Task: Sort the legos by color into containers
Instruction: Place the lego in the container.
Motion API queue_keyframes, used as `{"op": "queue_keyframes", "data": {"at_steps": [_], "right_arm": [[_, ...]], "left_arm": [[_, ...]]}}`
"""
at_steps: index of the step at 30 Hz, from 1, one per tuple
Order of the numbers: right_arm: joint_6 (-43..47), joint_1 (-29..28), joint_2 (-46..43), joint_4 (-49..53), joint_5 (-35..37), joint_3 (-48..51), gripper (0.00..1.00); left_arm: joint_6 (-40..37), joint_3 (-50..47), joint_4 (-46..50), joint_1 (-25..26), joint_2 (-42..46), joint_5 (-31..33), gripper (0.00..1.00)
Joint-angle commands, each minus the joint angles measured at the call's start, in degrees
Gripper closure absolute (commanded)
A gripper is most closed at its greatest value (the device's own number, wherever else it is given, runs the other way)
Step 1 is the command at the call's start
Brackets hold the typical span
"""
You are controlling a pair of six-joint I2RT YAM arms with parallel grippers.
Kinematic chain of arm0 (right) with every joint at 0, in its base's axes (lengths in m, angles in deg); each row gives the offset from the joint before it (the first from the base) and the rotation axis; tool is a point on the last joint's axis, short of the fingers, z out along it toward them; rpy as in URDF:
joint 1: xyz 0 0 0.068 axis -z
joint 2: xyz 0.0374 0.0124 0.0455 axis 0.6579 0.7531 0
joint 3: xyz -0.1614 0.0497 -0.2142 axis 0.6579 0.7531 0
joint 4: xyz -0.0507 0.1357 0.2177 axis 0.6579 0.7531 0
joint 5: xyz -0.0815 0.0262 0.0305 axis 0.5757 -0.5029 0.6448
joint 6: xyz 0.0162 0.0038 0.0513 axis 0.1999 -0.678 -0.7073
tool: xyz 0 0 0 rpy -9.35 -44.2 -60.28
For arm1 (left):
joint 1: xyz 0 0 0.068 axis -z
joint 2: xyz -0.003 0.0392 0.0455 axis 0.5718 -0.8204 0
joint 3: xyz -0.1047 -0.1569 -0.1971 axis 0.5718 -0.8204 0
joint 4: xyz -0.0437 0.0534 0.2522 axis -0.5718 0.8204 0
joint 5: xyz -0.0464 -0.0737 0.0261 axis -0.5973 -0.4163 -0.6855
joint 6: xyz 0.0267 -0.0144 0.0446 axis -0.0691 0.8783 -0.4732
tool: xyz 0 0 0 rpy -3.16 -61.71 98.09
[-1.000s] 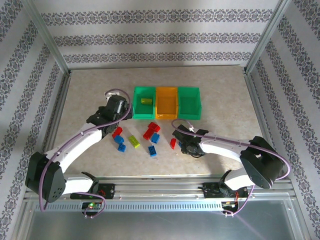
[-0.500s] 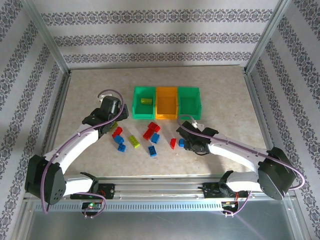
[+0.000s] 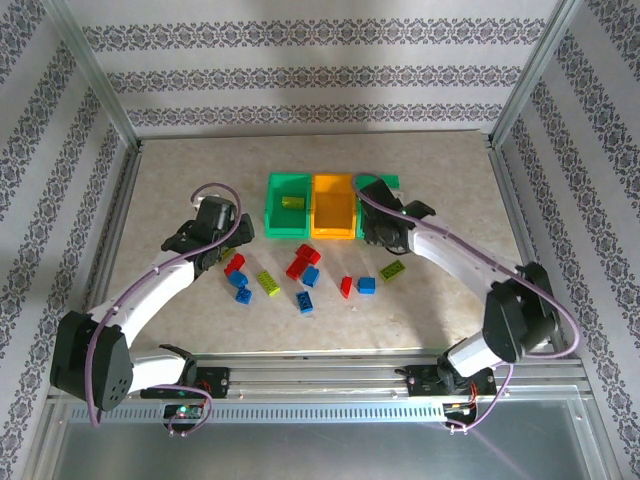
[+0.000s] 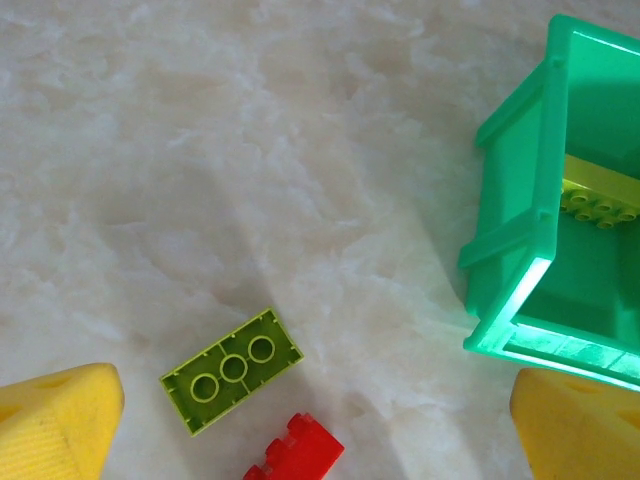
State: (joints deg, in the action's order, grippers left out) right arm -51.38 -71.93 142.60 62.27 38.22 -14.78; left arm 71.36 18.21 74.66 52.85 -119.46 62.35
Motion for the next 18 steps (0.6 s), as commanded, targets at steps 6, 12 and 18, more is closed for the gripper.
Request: {"op": "queue_keyframes", "data": {"at_steps": [6,12,18], "right_arm": [[7.95,4.42,10.85,-2.11,-0.99,-8.63,0.88],[10.62,7.59,18.31,-2.50,-1.82,-14.25,0.87],[11.15,9.13,20.85,-3.65,-3.40,-15.66,0.72]], "left_arm": [[1.34,-1.68,0.58,-1.54,2.11,-1.09,0.00],[1.34,-2.09,0.85,-2.33,2.30,-1.77,0.00],[1.34,-2.53,1.12,-2.95,2.08,-2.24,0.00]]}}
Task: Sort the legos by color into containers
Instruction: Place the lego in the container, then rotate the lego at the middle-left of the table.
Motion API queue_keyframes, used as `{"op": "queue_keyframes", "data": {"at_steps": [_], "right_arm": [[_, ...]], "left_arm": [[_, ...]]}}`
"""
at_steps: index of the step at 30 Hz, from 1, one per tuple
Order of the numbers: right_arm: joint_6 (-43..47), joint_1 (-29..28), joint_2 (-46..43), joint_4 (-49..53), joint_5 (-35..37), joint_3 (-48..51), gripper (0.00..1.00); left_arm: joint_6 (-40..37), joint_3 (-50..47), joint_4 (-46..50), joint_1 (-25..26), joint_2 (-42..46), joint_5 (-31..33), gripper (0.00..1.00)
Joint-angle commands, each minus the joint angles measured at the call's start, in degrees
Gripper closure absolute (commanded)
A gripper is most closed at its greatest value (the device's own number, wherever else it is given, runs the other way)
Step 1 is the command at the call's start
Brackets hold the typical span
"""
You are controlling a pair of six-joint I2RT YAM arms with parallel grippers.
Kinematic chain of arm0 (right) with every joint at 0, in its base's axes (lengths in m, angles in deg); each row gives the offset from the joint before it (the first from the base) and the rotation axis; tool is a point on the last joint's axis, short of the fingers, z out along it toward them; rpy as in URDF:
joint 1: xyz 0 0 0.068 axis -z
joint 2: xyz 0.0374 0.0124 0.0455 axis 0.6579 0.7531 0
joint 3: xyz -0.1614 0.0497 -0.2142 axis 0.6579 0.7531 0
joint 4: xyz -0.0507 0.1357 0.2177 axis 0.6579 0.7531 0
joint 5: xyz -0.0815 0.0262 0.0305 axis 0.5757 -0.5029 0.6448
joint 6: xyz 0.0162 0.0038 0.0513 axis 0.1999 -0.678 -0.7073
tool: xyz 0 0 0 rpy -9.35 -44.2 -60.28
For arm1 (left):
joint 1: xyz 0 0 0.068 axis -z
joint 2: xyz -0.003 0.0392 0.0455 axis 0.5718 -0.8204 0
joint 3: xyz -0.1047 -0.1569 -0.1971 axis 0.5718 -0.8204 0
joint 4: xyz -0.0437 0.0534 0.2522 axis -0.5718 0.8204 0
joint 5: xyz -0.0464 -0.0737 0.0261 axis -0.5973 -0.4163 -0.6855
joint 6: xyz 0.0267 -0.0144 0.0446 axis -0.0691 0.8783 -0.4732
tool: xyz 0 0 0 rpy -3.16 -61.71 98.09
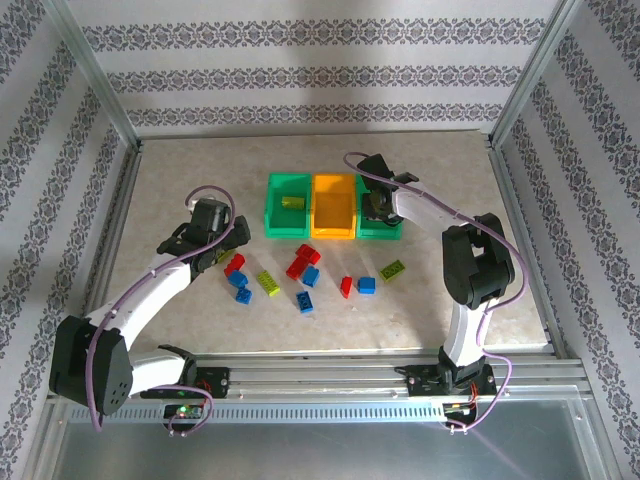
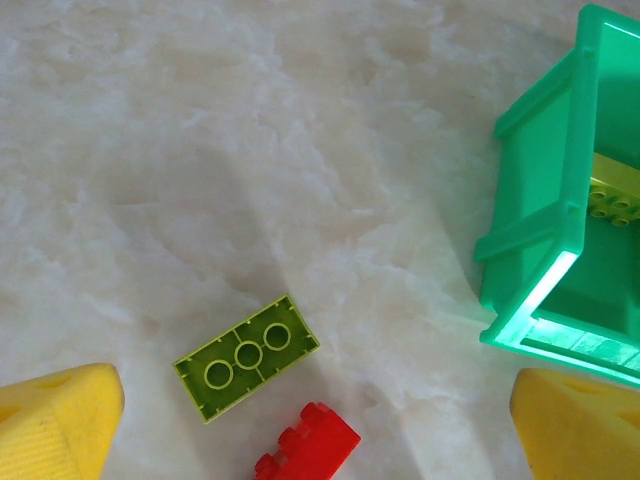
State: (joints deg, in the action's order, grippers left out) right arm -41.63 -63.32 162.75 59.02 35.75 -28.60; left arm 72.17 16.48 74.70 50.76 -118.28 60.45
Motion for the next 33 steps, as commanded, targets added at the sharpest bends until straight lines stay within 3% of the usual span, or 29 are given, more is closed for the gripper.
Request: {"op": "queue_keyframes", "data": {"at_steps": [1,10,21,33], "right_arm": [[1.47,0.63,0.91,-0.33,-0.91,-1.93,0.68],[2.00,0.64,-1.73,-0.57,-0.93,0.12,0.52],[0.97,-1.13,-8.36,0.11,0.99,3.03,0.48],[-8.89,-12.37,-19.89,5.26,5.11,12.45,0.47]], "left_arm": [[0.53,-0.88,1.05,-0.96,0.83,-0.35,0.00],[-0.78,-0.96,3.22,-2.23,-0.45,-0.52,0.00],[-0.79,-2.20,4.94,-5.14,-1.44,-2.99,0.00],[-1.85,-3.10,2.58,-9.33,-6.30,-5.22,0.00]]}}
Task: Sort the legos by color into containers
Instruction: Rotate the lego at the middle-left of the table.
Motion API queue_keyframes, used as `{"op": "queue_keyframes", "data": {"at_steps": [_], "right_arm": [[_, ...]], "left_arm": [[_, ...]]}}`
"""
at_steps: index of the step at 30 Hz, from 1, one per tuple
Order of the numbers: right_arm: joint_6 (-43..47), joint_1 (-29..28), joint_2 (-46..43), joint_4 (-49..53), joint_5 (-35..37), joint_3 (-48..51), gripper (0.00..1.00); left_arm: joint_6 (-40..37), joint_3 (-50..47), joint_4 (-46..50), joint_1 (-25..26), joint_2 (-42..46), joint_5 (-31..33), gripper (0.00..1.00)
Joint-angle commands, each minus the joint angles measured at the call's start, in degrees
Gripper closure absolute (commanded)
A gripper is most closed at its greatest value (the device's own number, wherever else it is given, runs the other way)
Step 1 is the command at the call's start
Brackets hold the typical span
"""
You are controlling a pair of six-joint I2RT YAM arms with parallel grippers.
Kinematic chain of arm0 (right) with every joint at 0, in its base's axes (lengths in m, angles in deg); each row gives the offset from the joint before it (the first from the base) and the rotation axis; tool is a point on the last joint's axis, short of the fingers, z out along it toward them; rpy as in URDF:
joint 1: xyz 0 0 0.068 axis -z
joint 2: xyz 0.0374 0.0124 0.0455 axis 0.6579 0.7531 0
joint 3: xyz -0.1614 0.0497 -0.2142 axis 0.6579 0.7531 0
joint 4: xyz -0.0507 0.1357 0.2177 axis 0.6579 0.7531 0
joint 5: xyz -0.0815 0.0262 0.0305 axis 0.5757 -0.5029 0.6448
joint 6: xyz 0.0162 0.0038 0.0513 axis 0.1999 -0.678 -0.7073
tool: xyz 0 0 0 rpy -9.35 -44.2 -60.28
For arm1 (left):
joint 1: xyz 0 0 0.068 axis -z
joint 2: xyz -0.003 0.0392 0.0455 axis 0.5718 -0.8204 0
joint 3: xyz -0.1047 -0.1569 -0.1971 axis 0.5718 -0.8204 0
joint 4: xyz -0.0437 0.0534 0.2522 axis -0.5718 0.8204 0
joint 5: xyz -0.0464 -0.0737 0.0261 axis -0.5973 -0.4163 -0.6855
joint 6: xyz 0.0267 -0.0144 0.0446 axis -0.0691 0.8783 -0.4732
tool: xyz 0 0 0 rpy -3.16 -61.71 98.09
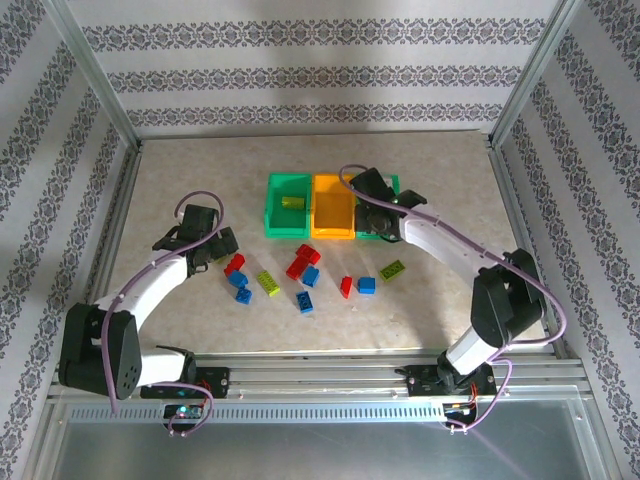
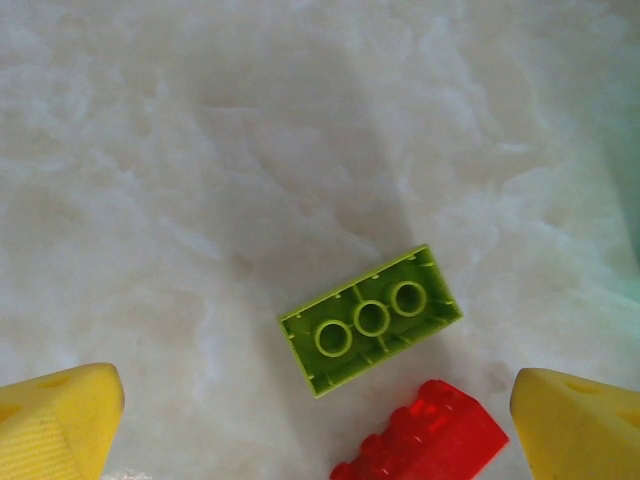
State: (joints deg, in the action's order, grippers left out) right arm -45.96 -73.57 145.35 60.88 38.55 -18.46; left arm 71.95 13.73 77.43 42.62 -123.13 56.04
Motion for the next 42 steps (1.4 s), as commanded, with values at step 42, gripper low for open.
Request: {"op": "queue_keyframes", "data": {"at_steps": [42], "right_arm": [[-17.00,-16.85,0.87,5.57,-1.86,7.15,0.45]], "left_arm": [[-7.43,6.43,0.92,-7.57,-10.83,-7.86,0.12]]}}
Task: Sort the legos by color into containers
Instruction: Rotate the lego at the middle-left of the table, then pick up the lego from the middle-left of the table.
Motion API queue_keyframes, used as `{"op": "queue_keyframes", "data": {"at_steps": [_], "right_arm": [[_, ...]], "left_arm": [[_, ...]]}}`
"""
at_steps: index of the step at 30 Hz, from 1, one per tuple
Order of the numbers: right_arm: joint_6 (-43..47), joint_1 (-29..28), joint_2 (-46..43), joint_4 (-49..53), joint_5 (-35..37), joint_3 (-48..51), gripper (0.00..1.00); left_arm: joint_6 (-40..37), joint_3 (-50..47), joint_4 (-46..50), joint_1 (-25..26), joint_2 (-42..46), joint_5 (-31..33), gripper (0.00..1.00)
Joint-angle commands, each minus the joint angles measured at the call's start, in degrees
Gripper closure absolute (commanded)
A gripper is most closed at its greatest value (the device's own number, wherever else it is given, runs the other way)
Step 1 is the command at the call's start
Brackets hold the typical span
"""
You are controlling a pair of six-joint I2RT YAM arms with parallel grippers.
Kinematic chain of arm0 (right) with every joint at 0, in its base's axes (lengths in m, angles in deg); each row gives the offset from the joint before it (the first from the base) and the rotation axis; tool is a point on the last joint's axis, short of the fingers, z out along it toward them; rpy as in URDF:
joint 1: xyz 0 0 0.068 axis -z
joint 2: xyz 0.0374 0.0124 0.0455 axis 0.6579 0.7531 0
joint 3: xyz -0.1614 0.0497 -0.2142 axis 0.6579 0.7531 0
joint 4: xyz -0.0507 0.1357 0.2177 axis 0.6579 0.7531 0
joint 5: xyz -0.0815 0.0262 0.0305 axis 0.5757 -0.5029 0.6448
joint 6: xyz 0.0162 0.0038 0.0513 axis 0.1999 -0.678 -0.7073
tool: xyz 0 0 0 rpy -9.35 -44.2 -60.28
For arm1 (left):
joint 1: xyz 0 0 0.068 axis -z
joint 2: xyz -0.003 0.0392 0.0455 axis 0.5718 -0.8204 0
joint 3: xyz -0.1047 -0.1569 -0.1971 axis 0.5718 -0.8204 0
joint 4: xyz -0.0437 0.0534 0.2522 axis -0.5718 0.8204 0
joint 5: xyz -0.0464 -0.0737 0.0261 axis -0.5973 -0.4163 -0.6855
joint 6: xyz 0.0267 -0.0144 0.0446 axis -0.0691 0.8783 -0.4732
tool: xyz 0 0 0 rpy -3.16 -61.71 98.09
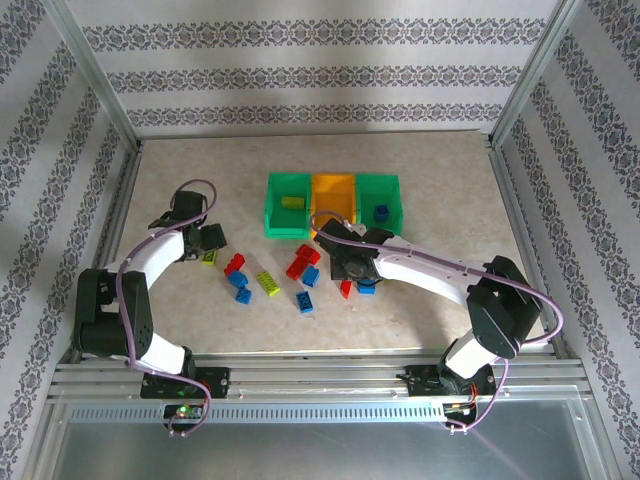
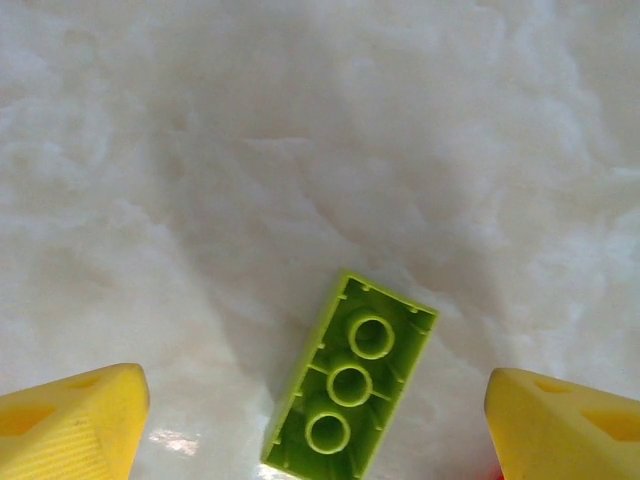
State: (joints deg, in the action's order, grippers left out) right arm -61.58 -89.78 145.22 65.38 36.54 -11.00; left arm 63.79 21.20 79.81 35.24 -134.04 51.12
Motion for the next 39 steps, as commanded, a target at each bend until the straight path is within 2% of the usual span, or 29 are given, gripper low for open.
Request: {"op": "queue_keyframes", "data": {"at_steps": [1,6,10,17,24,27,34,39], "right_arm": [[-1.37,-0.75,1.17,1.17,0.15,-0.37,0.45],[-1.88,-1.10,1.32,1.16,0.30,-0.35,0.45],[-2.52,-1.35,1.09,1.24,0.17,0.25,0.44],[-3.90,-1.86,0.73,1.18,-0.24,1.56,0.36],[-5.03,-2.85,2.29,-0.66,-1.85,2.14,0.37],[-5.09,-3.29,3.65,-0.95,-2.31,1.70,0.38],[-5.89,-3.61,5.13,-1.09,-2.84,1.09,0.41],[-6.97,-3.78,5.26,-2.12,-3.06,1.95,0.41]], "left_arm": [[0.64,-1.12,-1.65,-0.18,-0.56,-3.20,0.12],[0.23,-0.76,-2.43,-0.10,-4.22,-5.24,0.18],[0.03,-0.09,-2.46,-0.10,-7.08,-4.53,0.25],[0.80,1.59,-0.37,-0.18,-9.88,-2.65,0.49],[1.39,0.68,-0.56,-0.18,-8.52,-1.65,0.73],[1.46,0.12,-0.87,-0.18,-6.93,-1.73,0.80],[2.67,-0.47,-3.25,-0.03,-0.45,-5.87,0.89],[5.68,0.23,-6.73,2.92,3.81,-10.61,0.90]]}}
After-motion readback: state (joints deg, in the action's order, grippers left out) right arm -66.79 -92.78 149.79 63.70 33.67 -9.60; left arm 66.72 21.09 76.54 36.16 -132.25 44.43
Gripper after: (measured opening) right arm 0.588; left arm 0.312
